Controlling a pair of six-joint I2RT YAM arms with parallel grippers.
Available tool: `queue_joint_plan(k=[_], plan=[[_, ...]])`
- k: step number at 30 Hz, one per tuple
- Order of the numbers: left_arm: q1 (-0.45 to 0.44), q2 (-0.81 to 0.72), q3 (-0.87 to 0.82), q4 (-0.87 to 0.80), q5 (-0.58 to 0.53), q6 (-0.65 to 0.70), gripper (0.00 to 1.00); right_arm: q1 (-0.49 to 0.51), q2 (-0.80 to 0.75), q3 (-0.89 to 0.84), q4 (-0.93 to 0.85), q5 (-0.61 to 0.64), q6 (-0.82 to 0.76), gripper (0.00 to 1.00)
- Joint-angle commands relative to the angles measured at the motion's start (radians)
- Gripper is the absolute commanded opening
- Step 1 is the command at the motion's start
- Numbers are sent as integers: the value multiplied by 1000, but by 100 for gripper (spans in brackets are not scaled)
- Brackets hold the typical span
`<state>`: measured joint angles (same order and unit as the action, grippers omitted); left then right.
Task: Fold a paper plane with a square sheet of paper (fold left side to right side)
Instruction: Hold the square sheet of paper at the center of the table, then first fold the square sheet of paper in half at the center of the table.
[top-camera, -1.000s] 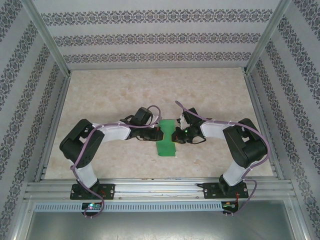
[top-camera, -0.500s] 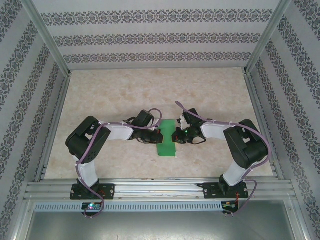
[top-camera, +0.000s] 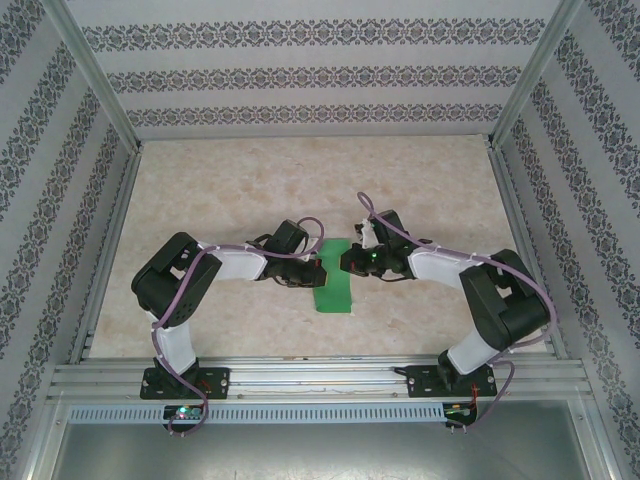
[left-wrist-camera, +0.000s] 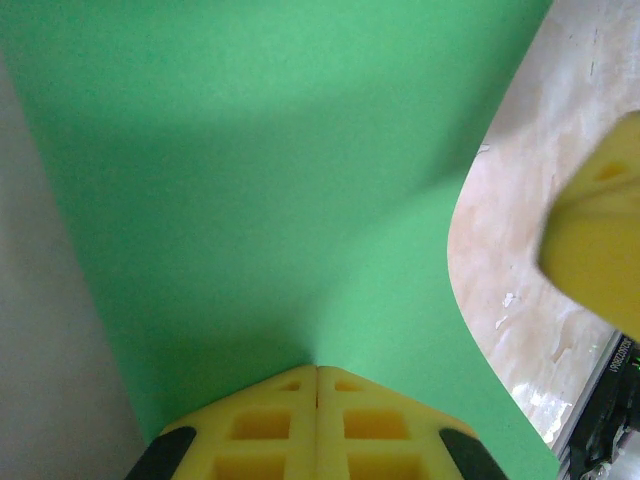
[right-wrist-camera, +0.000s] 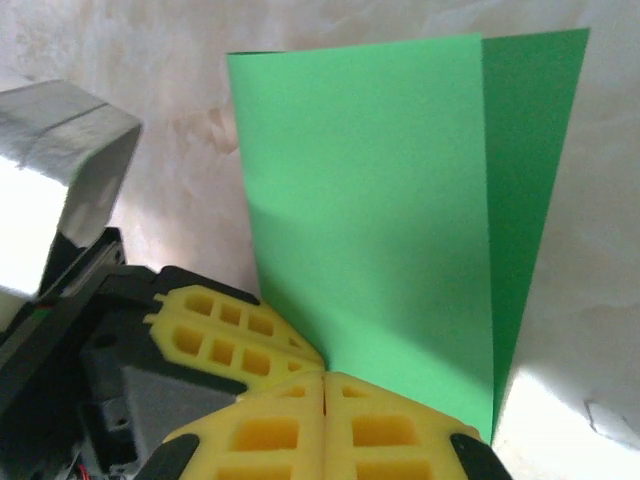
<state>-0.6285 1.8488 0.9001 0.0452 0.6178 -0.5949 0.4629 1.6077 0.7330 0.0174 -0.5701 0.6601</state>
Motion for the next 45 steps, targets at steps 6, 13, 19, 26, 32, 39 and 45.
queue_joint_plan(k=[6, 13, 19, 26, 32, 39, 45], plan=[[-10, 47, 0, -60, -40, 9, 3, 38, 129, 86, 82, -39, 25, 0], [-10, 49, 4, -73, -34, 14, 3, 43, 195, 107, 38, 10, 26, 0], [-12, 24, -33, -68, -6, 5, 3, 37, 241, 104, -58, 100, 27, 0], [-31, -27, -118, -45, 17, -36, 3, -1, 273, 89, -81, 124, 1, 0], [-73, -84, -204, -43, 11, -73, 3, -21, 279, 88, -96, 127, -14, 0], [-117, -160, -283, -72, -19, -100, 3, -21, 274, 88, -106, 122, -23, 0], [-150, -189, -298, -102, -39, -108, 3, -20, 274, 85, -108, 124, -22, 0]])
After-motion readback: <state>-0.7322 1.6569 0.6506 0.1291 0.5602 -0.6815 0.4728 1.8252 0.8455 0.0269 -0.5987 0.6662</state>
